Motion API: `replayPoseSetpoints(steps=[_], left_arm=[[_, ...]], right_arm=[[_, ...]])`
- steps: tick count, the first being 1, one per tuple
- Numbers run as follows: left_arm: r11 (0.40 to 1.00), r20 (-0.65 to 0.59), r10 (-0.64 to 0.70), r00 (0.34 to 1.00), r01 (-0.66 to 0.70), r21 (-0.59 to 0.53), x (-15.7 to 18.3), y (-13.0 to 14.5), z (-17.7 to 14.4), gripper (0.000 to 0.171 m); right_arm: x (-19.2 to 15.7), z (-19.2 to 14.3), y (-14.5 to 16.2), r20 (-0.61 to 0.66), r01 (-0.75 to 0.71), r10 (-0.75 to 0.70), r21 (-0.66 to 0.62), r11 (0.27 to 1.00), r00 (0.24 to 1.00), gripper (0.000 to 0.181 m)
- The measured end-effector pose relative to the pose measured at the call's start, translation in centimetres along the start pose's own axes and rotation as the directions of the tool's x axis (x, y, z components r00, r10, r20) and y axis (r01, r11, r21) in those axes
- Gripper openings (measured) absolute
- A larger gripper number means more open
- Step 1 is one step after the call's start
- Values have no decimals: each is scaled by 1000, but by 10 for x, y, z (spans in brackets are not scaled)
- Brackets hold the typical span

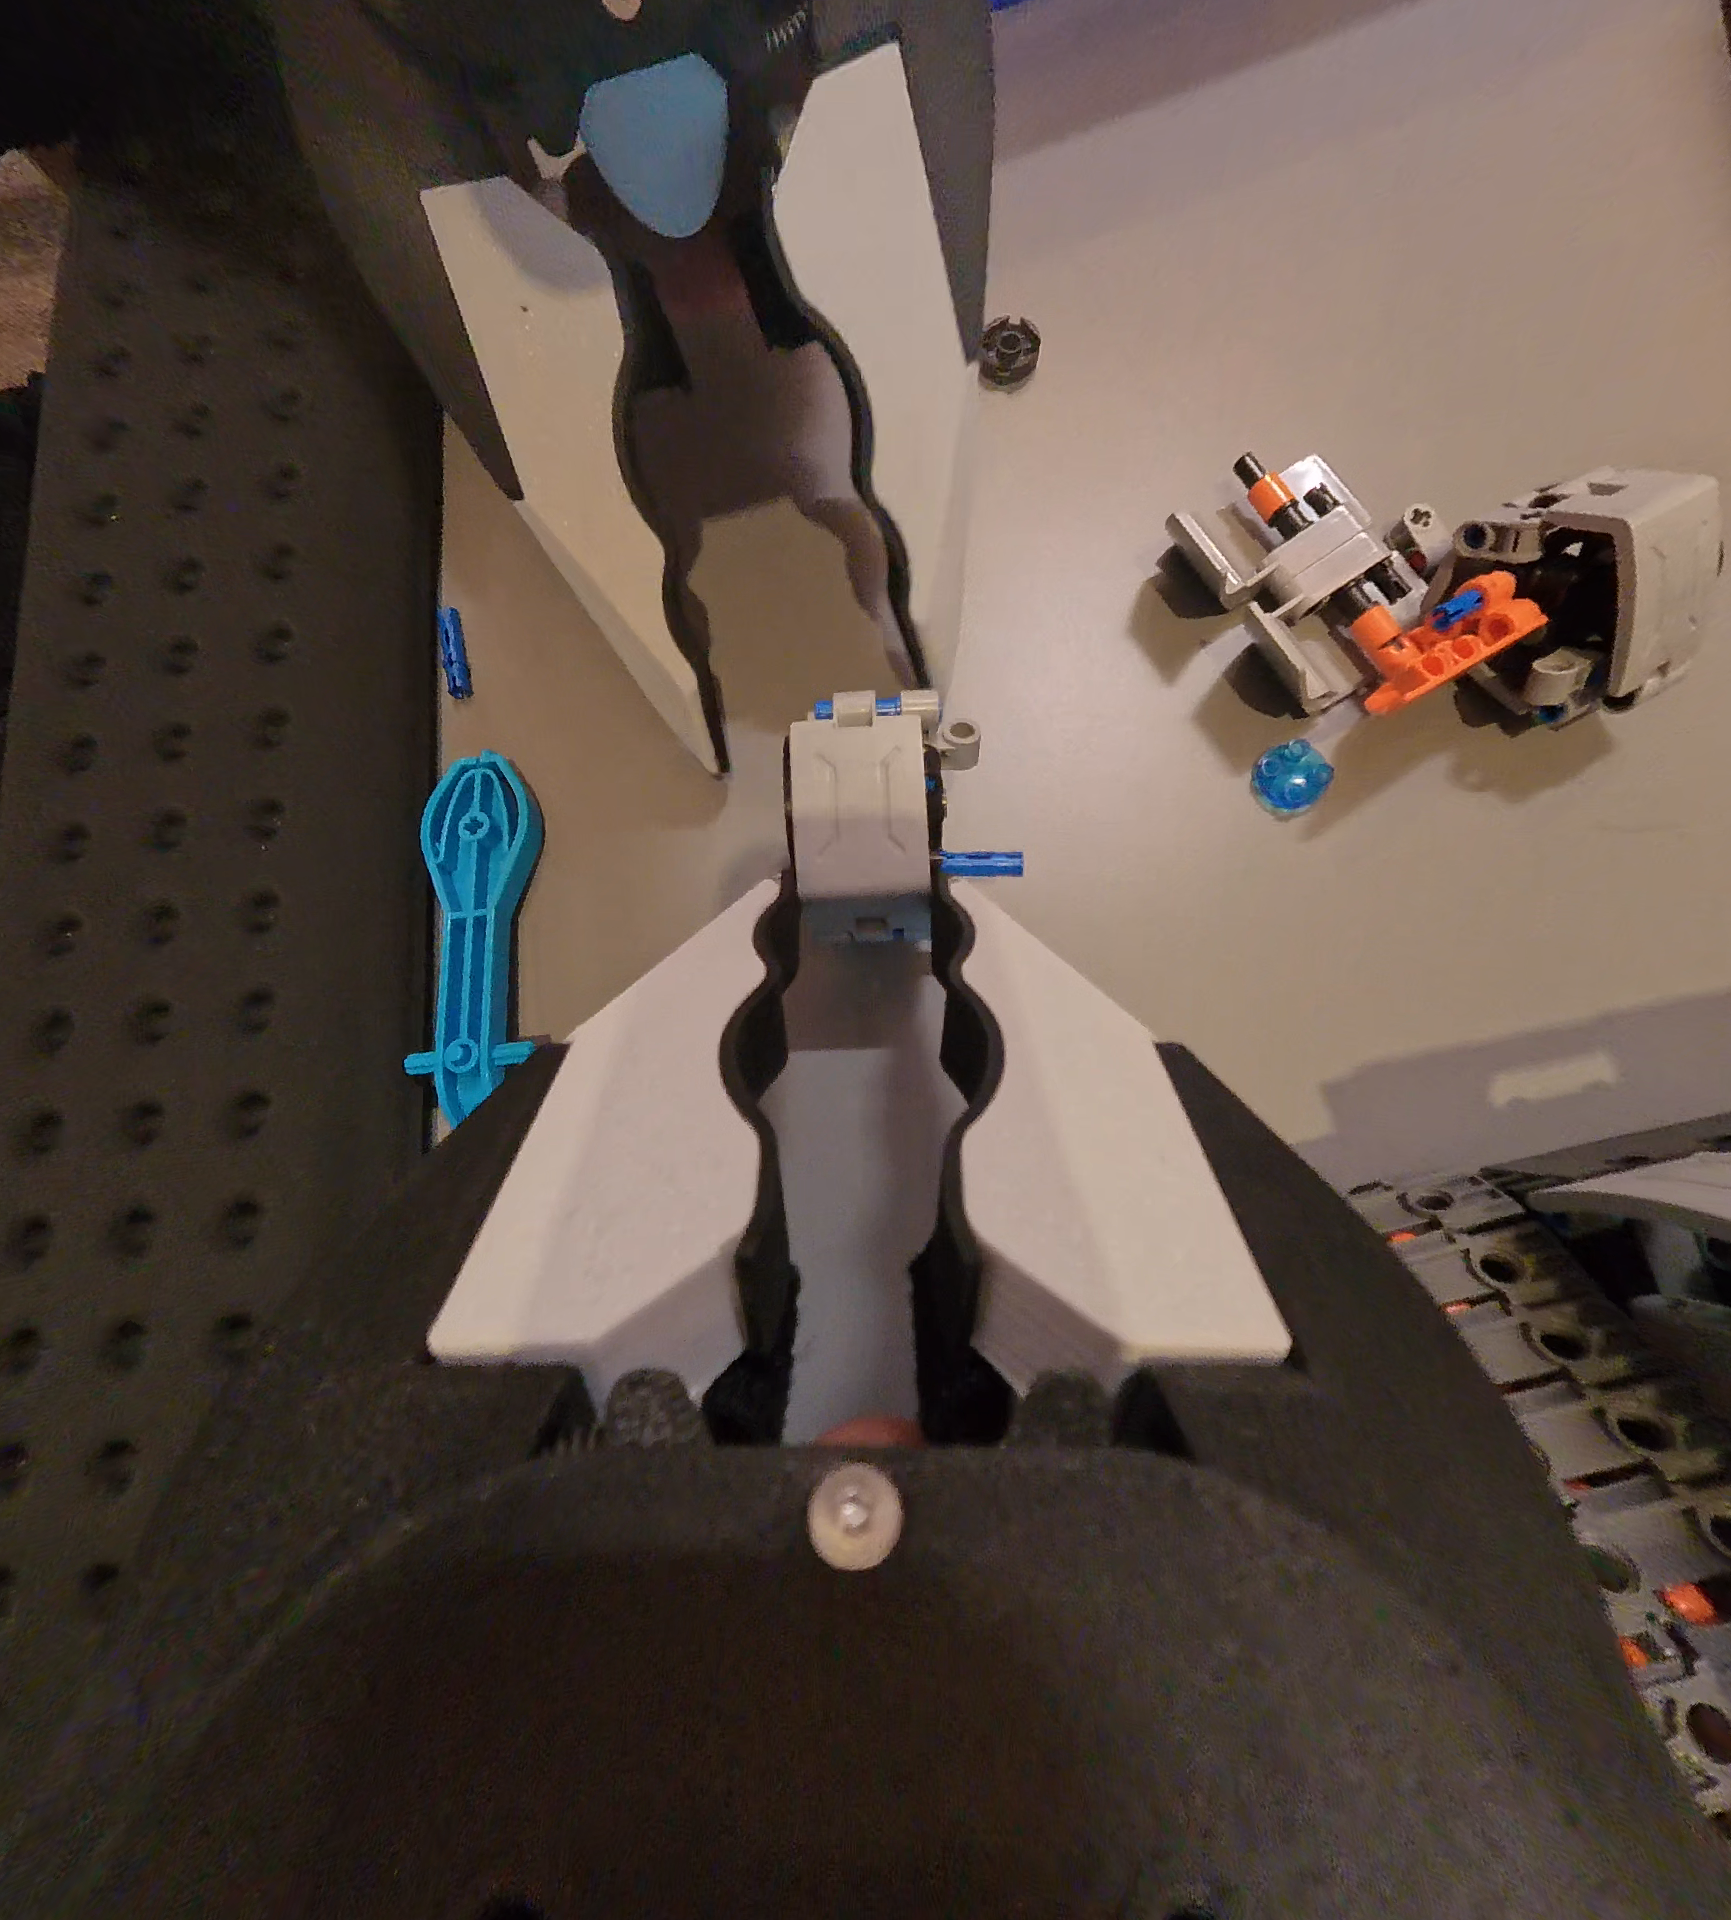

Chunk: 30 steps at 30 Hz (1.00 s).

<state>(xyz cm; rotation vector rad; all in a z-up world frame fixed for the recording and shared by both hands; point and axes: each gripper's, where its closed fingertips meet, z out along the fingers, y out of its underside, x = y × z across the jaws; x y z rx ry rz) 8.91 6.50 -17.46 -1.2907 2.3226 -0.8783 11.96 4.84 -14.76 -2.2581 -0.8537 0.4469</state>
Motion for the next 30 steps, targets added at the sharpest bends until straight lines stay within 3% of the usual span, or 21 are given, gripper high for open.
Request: replayPoseSetpoints(steps=[6, 13, 18, 30], left_arm=[[1000, 19, 19, 1000, -20, 4, -2, -3, 8, 16], [997, 49, 78, 996, -78, 5, -1, -6, 9, 15], [989, 91, 145, 985, -143, -23, 0, -7, 9, 14], [970, 168, 243, 955, -241, -35, -1, -12, 6, 14]], right_arm=[[3, -3, 8, -26, 4, -5, -49, 999, 1000, 23], [-1, -6, -14, -71, 122, -119, 42, 992, 990, 33], [-6, -5, -5, -80, 179, -181, -32, 983, 980, 32], [-5, 0, -4, -60, 148, -149, -25, 989, 987, 25]])
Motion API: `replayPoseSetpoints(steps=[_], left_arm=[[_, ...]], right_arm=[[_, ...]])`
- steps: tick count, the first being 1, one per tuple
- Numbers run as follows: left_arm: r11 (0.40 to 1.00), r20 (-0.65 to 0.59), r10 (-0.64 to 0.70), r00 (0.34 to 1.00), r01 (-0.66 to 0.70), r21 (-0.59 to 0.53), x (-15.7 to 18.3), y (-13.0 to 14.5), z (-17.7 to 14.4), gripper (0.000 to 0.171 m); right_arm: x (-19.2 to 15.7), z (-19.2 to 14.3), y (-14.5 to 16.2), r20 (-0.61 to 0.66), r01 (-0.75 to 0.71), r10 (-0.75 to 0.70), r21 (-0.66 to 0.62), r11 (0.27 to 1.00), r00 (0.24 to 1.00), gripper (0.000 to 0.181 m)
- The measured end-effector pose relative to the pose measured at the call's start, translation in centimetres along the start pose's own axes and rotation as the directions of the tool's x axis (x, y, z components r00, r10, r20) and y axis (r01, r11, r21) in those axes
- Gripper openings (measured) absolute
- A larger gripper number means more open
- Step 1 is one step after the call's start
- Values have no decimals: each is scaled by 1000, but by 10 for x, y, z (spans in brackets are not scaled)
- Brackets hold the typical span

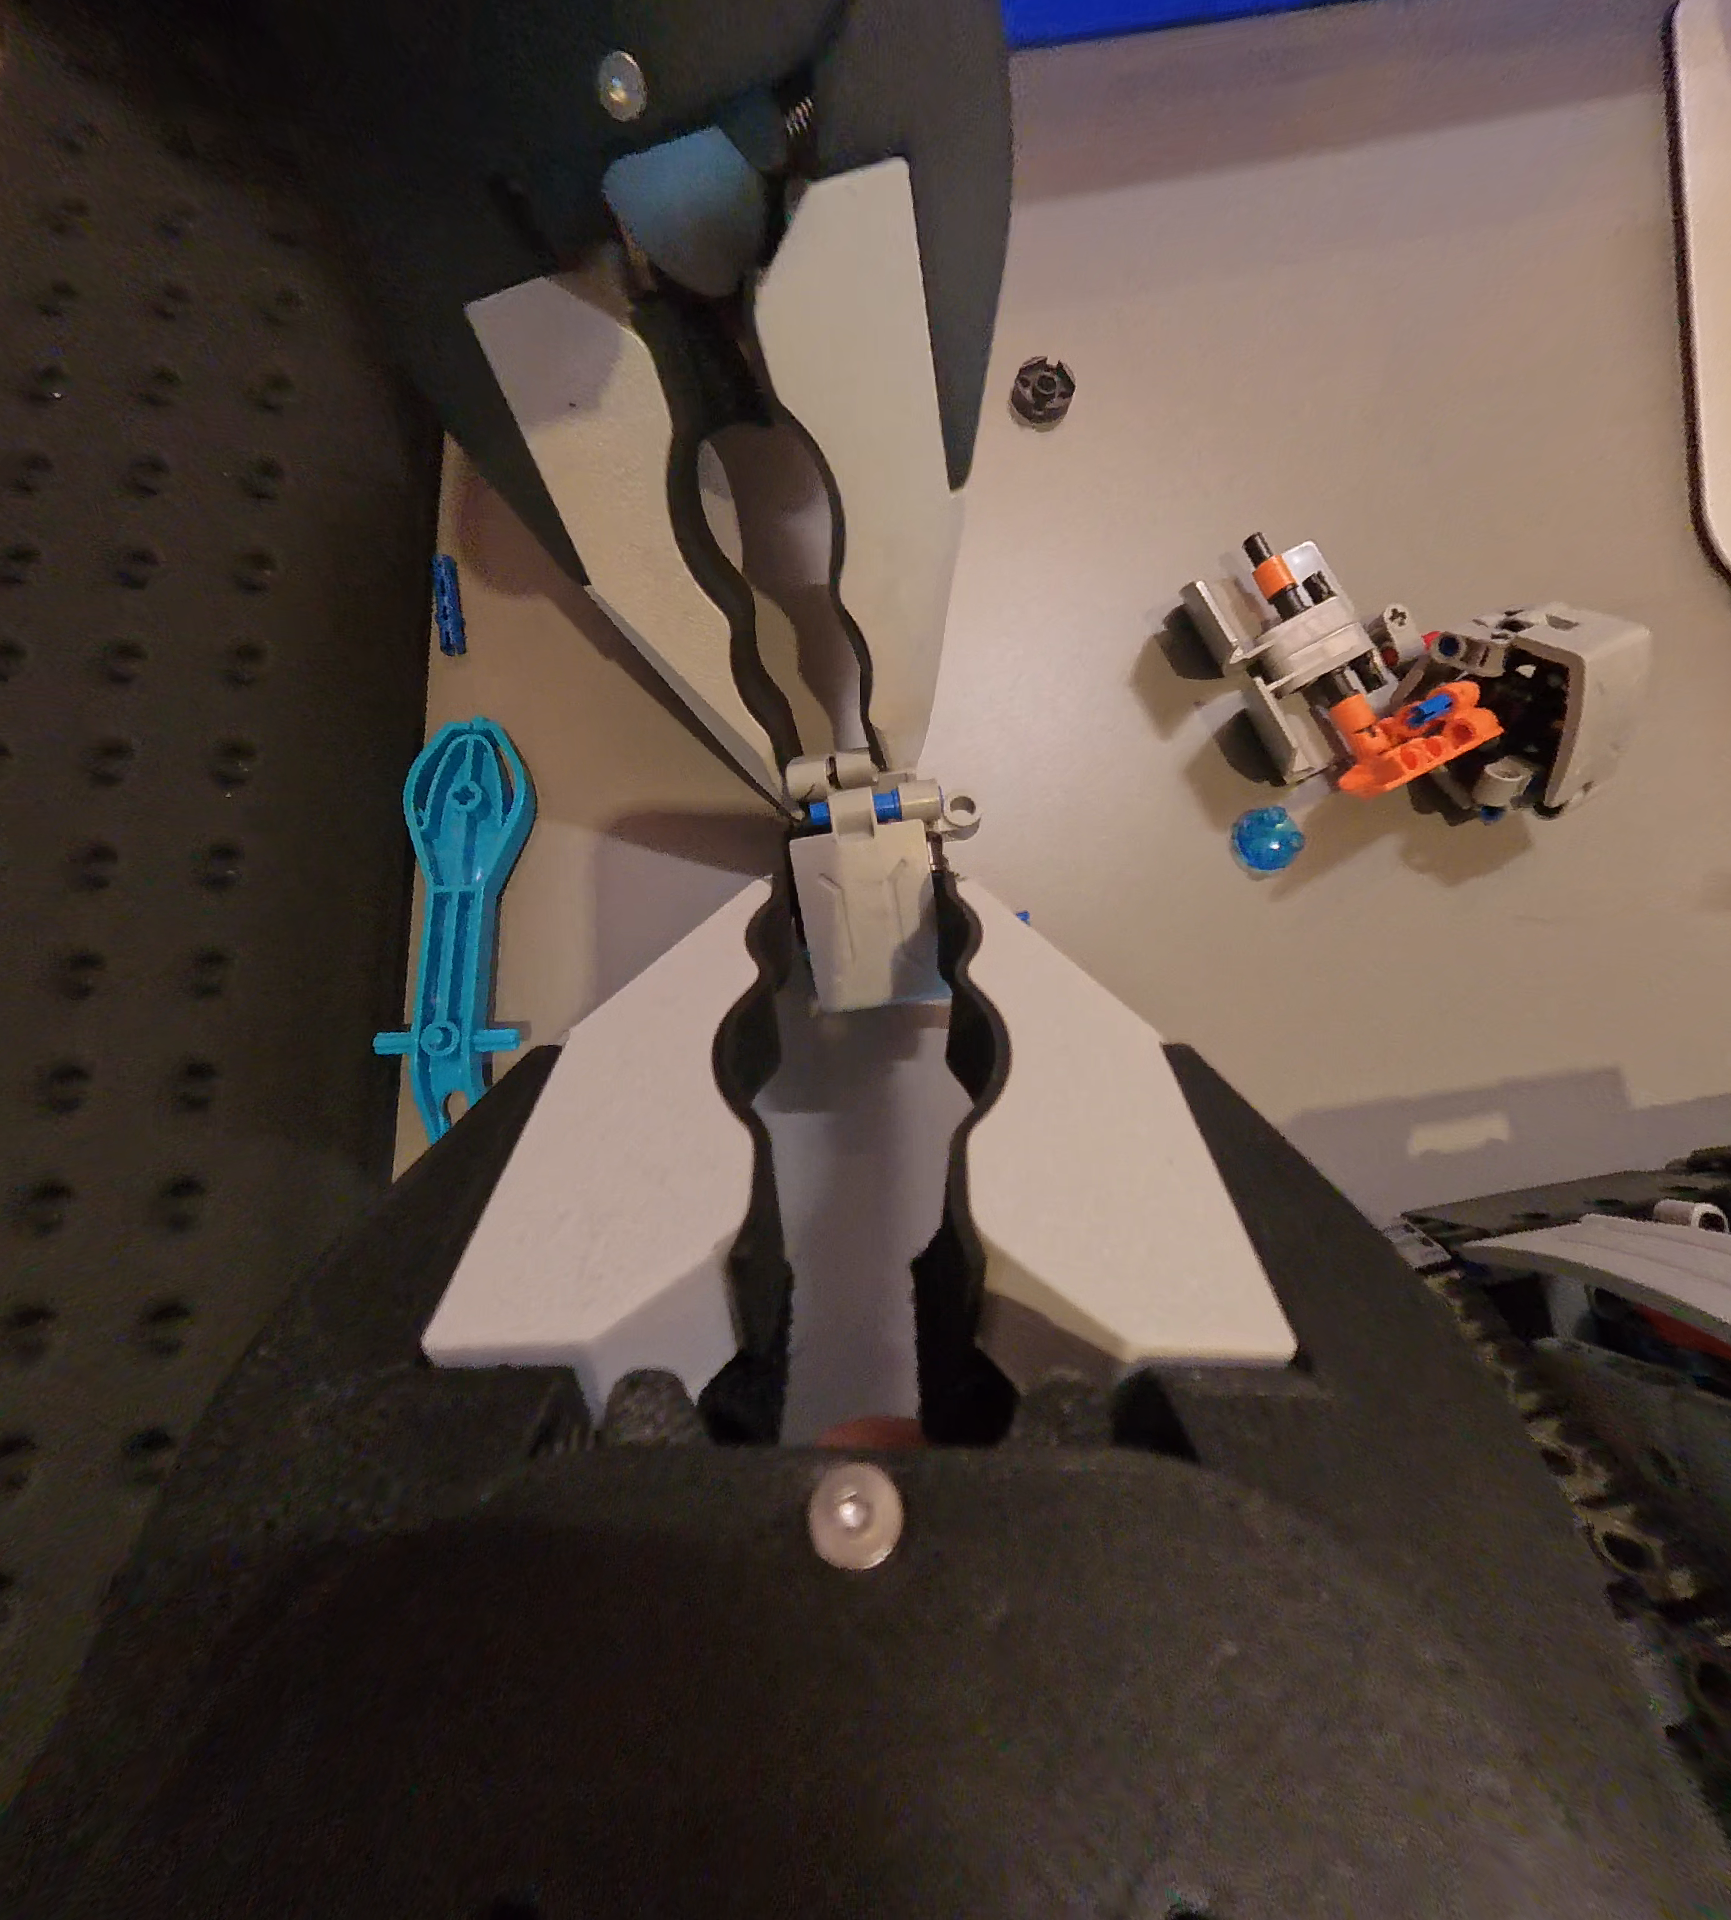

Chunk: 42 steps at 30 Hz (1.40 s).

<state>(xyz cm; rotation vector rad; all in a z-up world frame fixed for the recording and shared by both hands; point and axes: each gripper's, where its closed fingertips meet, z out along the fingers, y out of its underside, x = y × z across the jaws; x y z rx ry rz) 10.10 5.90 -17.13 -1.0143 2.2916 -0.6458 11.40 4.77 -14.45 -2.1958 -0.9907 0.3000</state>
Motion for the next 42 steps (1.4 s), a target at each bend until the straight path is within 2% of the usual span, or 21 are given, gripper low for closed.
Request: replayPoseSetpoints(steps=[6, 7, 13, 14, 16, 18, 27, 31, 33, 37, 39, 42], left_arm=[[999, 20, 13, 1000, -14, 32, -1, -8, -5, 13], [999, -7, 18, 1000, -18, 38, 4, -9, -6, 0], [999, 8, 12, 1000, -13, 35, 0, -7, -6, 0], [999, 8, 2, 1000, -3, 49, -1, -8, -7, 0], [996, 3, -33, 999, 33, 88, -5, -12, -12, 16], [993, 16, -50, 999, 49, 103, -11, -13, -14, 23], [994, 33, 10, 999, -13, 110, -8, -15, -10, 16], [989, 66, 19, 998, -28, 145, -12, -21, -20, 27], [989, 61, 34, 998, -43, 143, -10, -21, -20, 27], [990, 51, 64, 997, -70, 119, -4, -19, -15, 25], [990, 50, 67, 997, -72, 117, -5, -18, -15, 16], [990, 53, 69, 996, -74, 119, -5, -17, -15, 15]], right_arm=[[-1, 5, 5, -22, 18, -20, -58, 998, 1000, 25], [1, 5, 7, -30, 16, -18, -67, 998, 999, 24], [3, 6, 8, -32, -4, 2, -67, 998, 1000, 24], [3, 6, 9, -34, 0, -2, -70, 998, 999, 24], [3, 6, 9, -36, 2, -4, -69, 998, 999, 24], [2, 7, 9, -32, 8, -10, -68, 998, 999, 24], [2, 5, 10, -46, 31, -35, -86, 996, 998, 24], [1, 5, 9, -40, 36, -39, -81, 996, 998, 24], [0, 5, 10, -38, 41, -45, -85, 996, 998, 24], [-1, 5, 10, -38, 54, -57, -88, 995, 998, 24], [-1, 5, 9, -41, 63, -67, -86, 994, 997, 24], [-1, 5, 7, -45, 61, -65, -78, 995, 997, 24]])
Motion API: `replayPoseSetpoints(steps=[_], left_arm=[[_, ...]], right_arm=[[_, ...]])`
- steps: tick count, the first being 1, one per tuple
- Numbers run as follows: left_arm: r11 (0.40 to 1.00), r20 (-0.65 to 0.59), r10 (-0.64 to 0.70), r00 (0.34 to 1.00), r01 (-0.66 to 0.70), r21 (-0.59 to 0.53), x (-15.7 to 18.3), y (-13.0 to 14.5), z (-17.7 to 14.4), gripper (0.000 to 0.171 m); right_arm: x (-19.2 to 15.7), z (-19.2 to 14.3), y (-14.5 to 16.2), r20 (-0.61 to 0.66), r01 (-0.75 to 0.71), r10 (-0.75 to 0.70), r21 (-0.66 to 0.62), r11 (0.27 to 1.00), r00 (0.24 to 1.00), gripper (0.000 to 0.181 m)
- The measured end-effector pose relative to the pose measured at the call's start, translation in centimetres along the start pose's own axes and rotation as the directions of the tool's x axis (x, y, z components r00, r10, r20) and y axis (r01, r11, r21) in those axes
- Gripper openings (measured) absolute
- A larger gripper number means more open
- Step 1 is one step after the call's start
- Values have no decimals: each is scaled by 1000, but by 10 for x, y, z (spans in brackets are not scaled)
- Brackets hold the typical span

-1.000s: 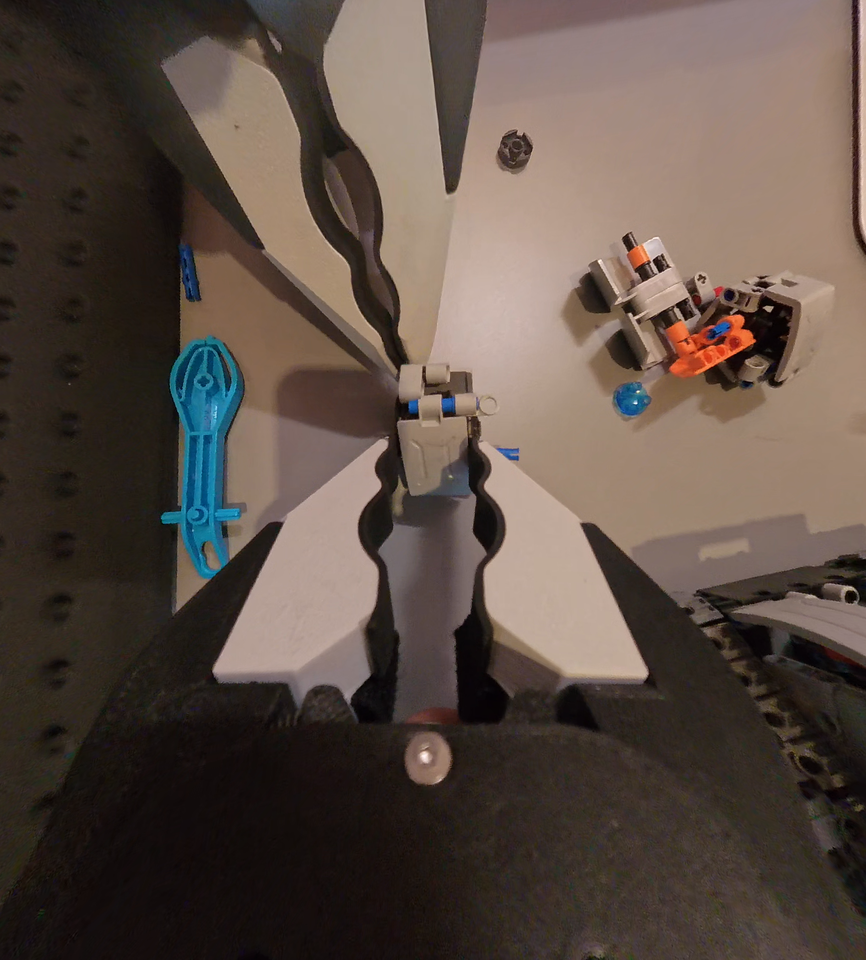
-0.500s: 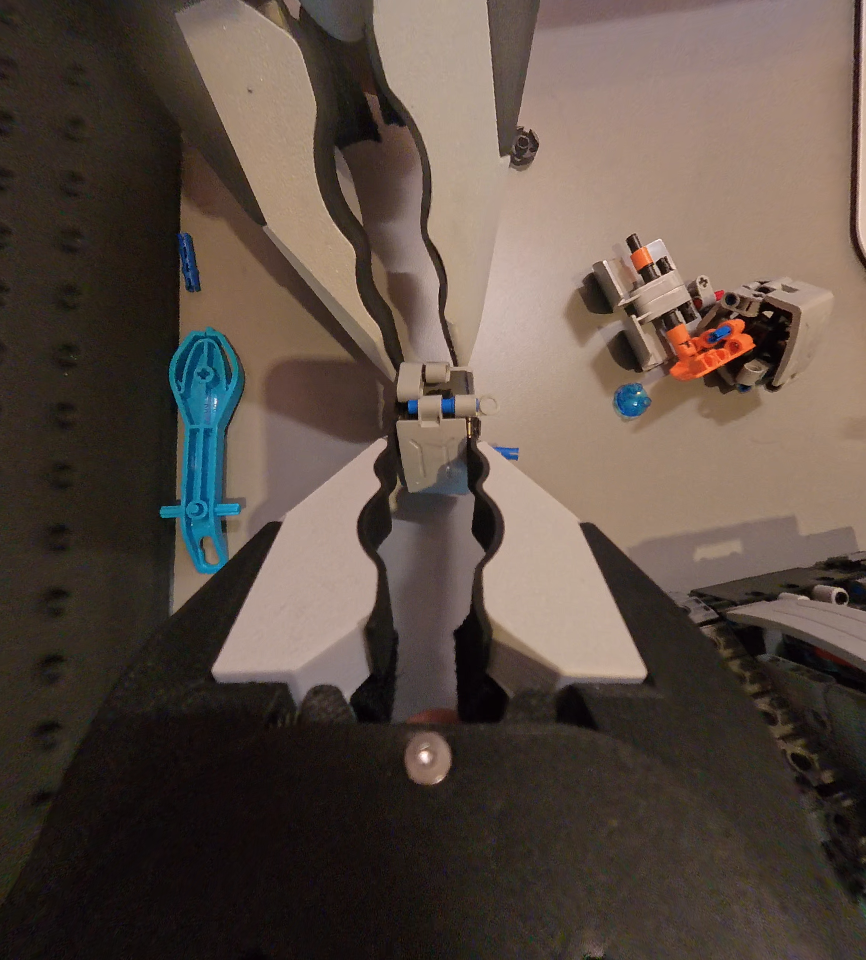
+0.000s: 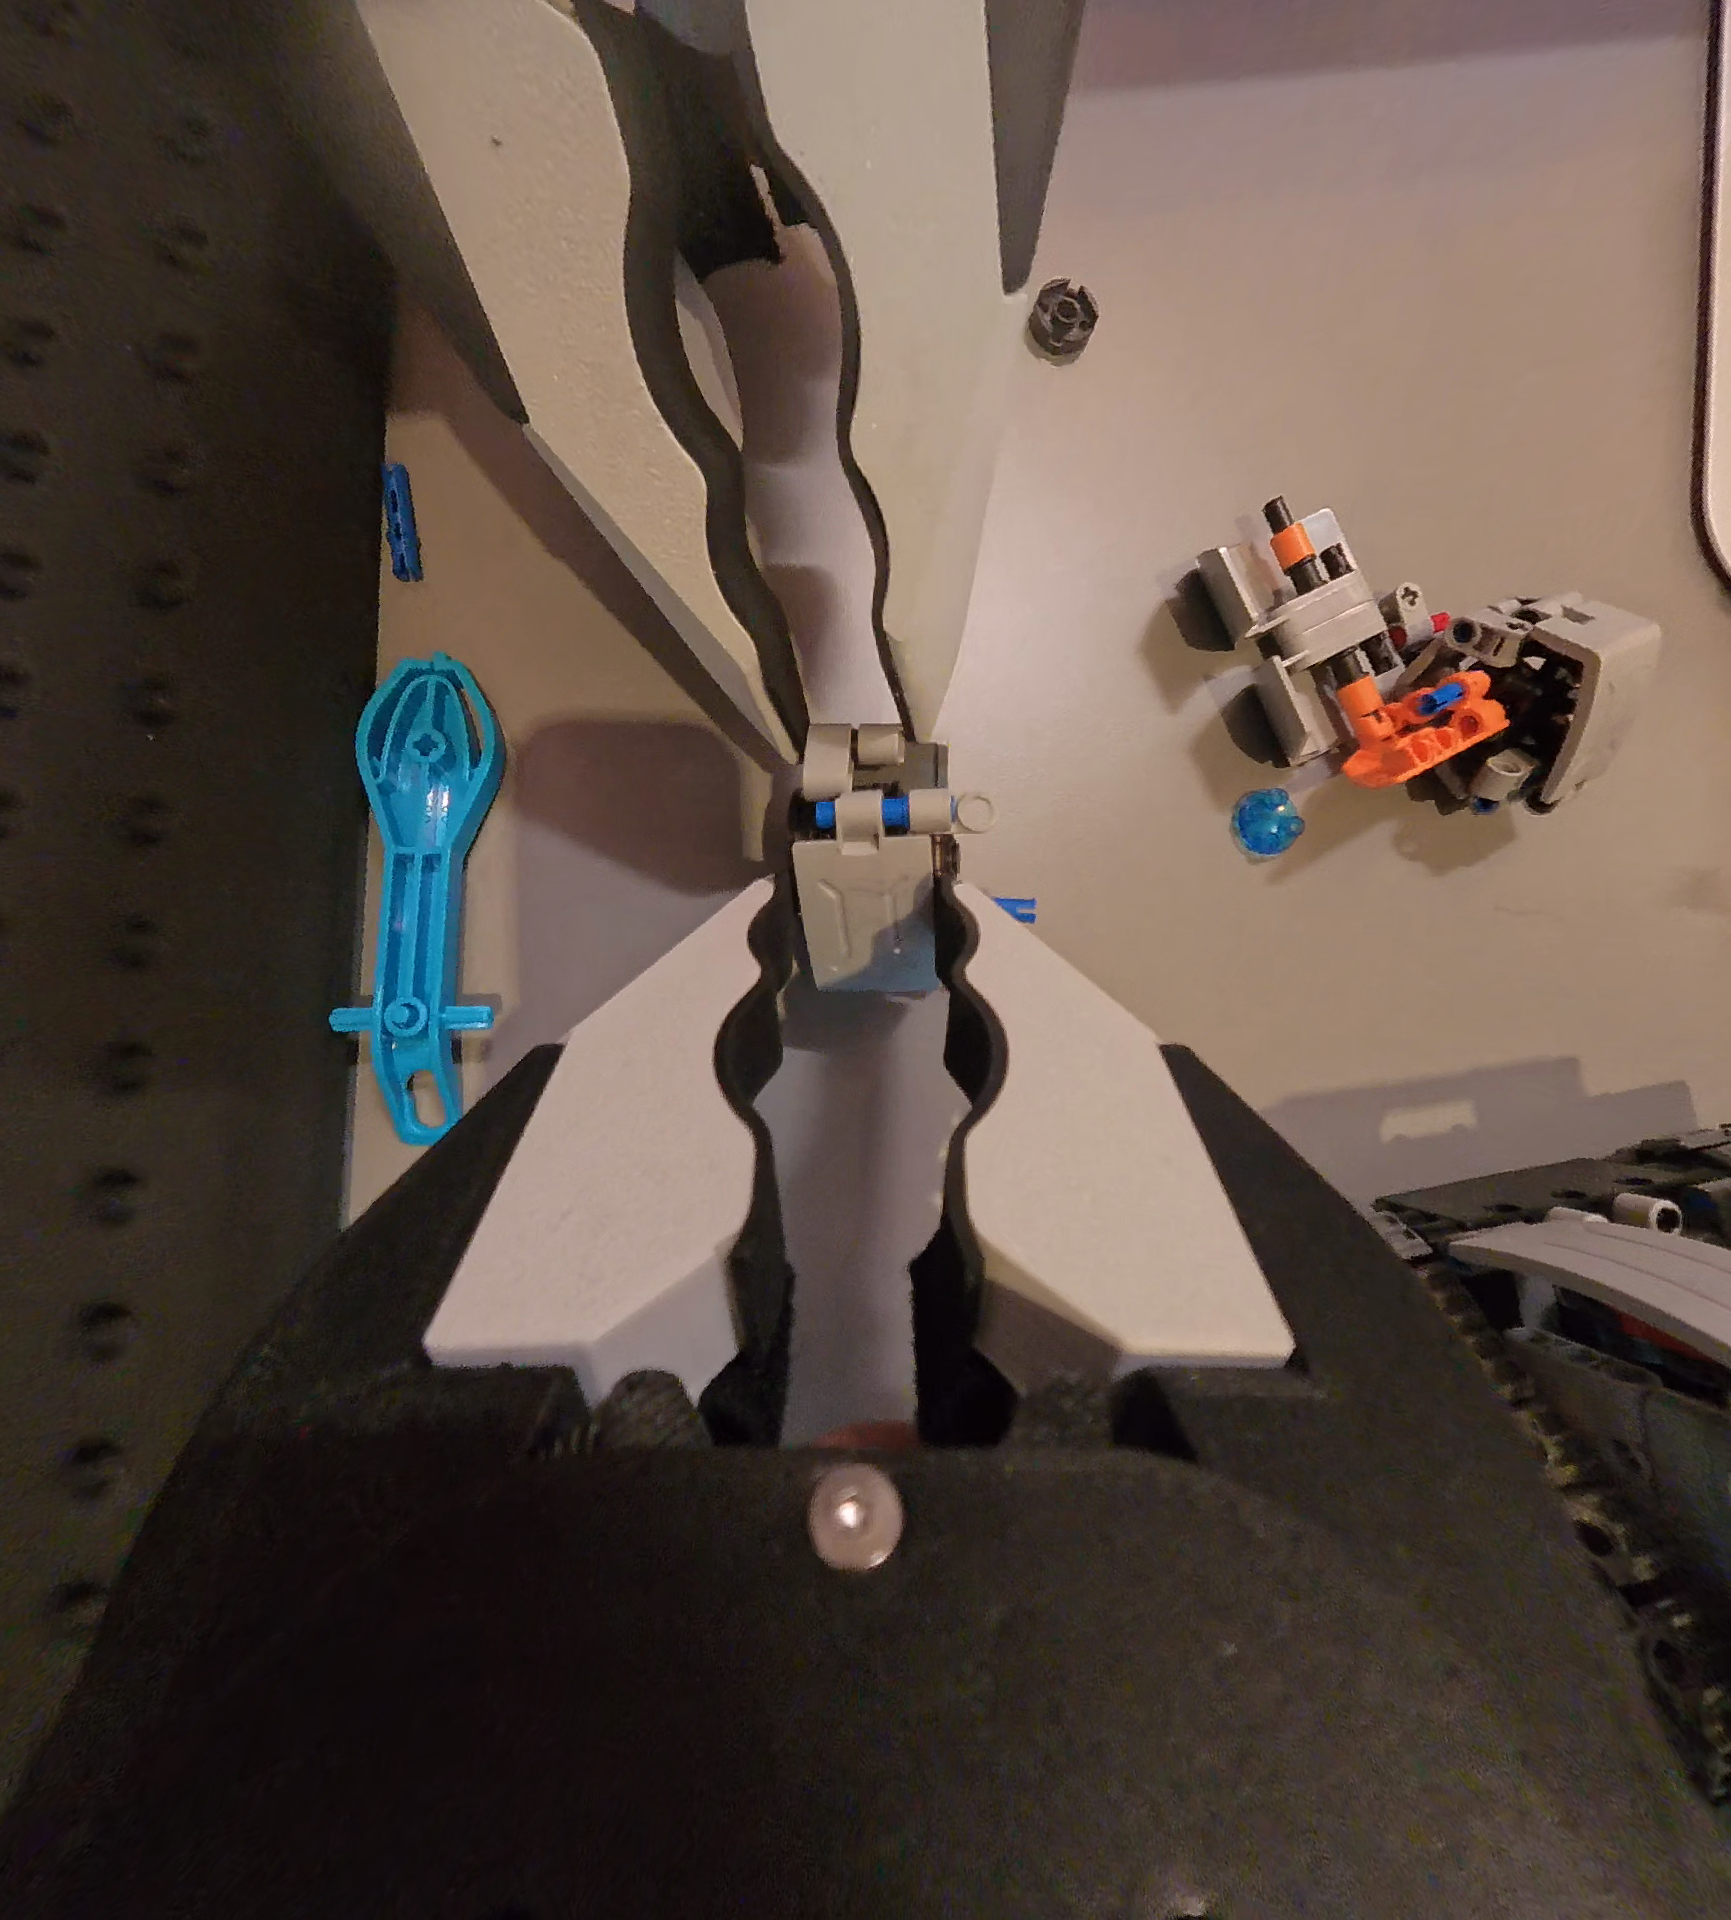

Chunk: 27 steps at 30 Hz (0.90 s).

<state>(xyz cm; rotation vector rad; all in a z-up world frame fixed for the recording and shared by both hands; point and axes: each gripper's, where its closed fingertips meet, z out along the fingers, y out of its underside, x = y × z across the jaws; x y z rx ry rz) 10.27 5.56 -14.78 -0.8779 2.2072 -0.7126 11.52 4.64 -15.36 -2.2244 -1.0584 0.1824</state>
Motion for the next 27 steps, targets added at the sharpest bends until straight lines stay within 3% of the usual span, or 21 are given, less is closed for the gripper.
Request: replayPoseSetpoints(steps=[17, 27], left_arm=[[992, 52, 124, 991, -124, 7, 5, -7, 1, 14], [1000, 40, 30, 999, -30, 8, 2, -8, 2, 15]], right_arm=[[-2, 1, 1, 37, -93, 93, -13, 996, 995, 24], [1, 1, 2, -65, 17, -23, -77, 997, 998, 23]])
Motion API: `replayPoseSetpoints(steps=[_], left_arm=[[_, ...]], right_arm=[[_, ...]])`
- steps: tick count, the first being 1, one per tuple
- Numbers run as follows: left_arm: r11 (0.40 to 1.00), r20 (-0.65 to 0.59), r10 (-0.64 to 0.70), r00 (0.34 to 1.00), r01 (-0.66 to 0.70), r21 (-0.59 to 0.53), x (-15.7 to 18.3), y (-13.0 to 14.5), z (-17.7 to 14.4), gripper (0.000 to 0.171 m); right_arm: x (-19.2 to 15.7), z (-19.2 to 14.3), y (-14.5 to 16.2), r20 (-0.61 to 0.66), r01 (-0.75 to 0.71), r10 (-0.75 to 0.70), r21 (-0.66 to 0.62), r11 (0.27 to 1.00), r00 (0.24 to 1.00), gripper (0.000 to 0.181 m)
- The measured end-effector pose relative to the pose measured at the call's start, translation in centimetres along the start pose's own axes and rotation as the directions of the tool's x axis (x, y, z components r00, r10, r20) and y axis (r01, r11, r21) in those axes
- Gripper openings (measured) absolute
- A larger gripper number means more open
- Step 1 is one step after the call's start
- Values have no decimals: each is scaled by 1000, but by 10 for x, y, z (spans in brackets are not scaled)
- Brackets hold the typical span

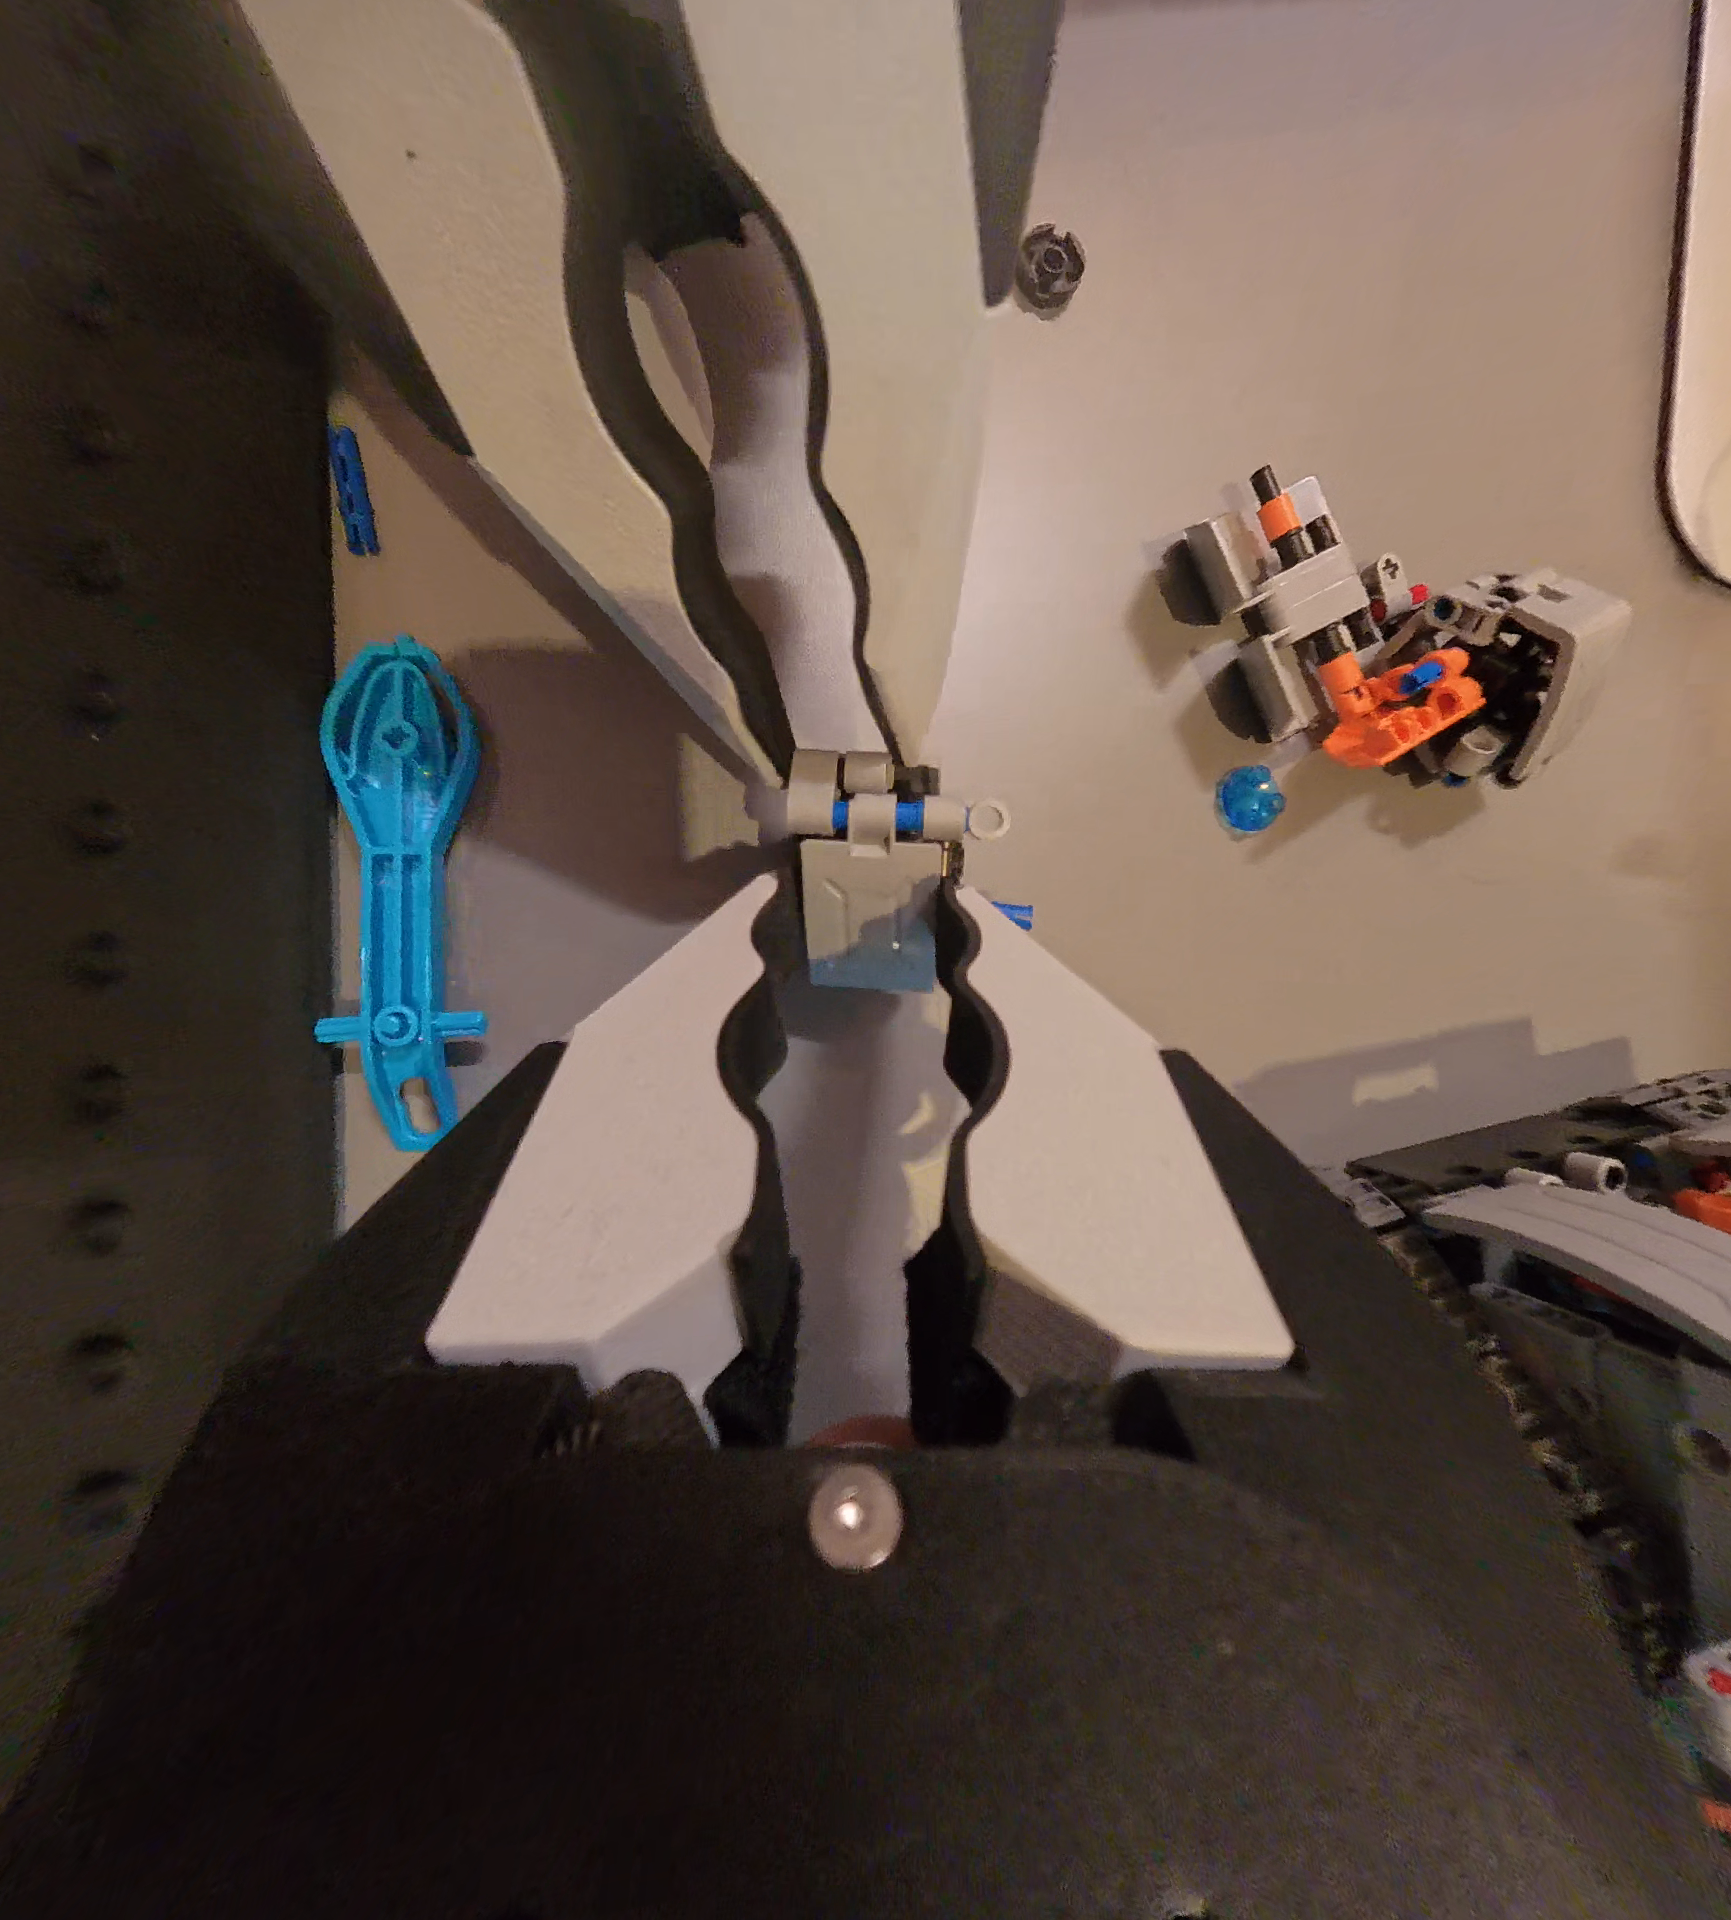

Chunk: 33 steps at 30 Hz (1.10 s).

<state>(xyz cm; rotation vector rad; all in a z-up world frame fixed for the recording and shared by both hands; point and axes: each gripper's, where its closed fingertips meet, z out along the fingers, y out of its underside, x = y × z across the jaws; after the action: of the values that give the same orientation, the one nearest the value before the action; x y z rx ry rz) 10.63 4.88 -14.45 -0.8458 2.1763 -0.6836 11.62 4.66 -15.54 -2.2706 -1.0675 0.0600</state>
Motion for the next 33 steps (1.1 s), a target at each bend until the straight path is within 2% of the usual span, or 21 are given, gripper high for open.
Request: replayPoseSetpoints(steps=[6, 9, 11, 16, 18, 22, 24, 28, 33], left_arm=[[998, -24, -56, 998, 56, 11, -1, 0, 0, 15], [998, -30, -57, 998, 57, 11, 0, 1, 1, 15], [999, -16, -46, 999, 46, 6, -3, 1, 1, 14], [998, -11, -52, 999, 52, 31, -7, -2, -2, 15], [999, -15, -39, 999, 39, 15, -5, 0, 0, 15], [1000, -20, -22, 1000, 22, 11, -2, -1, 2, 15], [1000, -21, -19, 1000, 19, 8, -1, -1, 2, 15], [1000, -28, -15, 999, 16, 11, 2, -2, 2, 15], [1000, -26, -30, 999, 31, 4, 1, -1, 2, 15]], right_arm=[[2, 1, 1, -64, 69, -72, -42, 997, 995, 23], [2, 2, 2, -62, 58, -60, -39, 998, 996, 24], [1, 2, 1, -41, 31, -32, -23, 999, 999, 36], [5, -5, -3, -34, 20, -19, 29, 999, 999, 37], [9, -9, -5, -40, 3, -1, 52, 999, 999, 48], [9, -13, -10, -29, -11, 14, 96, 995, 999, 50], [5, -6, -10, -18, 6, -4, 94, 996, 1000, 50], [6, 0, -10, -37, 30, -27, 92, 995, 999, 34], [4, 1, -11, -72, 95, -90, 77, 992, 993, 31]])
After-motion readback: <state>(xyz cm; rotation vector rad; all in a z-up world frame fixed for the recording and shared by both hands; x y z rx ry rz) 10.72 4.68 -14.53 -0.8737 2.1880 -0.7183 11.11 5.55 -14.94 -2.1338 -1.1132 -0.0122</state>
